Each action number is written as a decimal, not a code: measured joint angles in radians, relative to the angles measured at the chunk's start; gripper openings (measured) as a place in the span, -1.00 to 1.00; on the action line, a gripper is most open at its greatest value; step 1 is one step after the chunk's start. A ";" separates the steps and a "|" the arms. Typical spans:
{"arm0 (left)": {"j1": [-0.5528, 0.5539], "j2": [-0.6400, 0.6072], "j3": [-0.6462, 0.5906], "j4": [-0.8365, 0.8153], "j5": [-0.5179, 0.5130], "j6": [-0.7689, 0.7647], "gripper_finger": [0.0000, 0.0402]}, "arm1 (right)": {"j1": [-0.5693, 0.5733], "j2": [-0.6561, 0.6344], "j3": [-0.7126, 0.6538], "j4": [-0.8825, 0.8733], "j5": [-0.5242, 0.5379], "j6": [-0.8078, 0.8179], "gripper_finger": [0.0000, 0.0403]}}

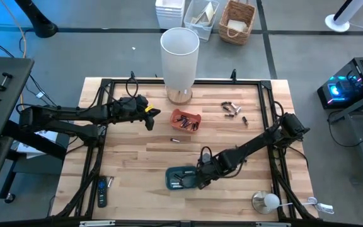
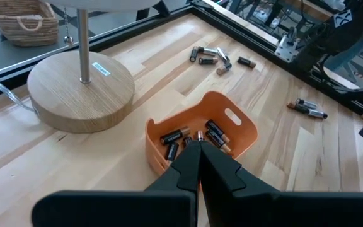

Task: Sort batteries
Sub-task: Put the silver battery into the blue bin

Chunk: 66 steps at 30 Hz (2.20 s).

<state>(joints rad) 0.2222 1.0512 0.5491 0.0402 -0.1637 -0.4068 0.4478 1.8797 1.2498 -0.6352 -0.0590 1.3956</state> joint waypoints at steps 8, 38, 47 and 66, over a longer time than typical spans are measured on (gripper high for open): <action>0.000 0.000 0.000 0.000 0.000 0.000 -1.00 | 0.001 0.034 -0.001 -0.042 0.017 -0.023 -0.09; -0.002 0.000 0.000 -0.140 0.002 -0.170 -1.00 | 0.053 0.068 -0.001 0.234 0.056 0.206 -0.09; -0.003 0.000 0.000 -0.206 0.031 -0.082 -1.00 | 0.072 0.068 -0.001 0.226 0.049 0.431 -0.16; -0.003 0.000 0.000 -0.208 0.031 -0.079 -1.00 | 0.089 0.127 0.149 0.081 0.112 0.527 -0.29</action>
<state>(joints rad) 0.2192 1.0513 0.5495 -0.1677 -0.1329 -0.4854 0.5366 2.0063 1.3986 -0.5541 0.0525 1.9228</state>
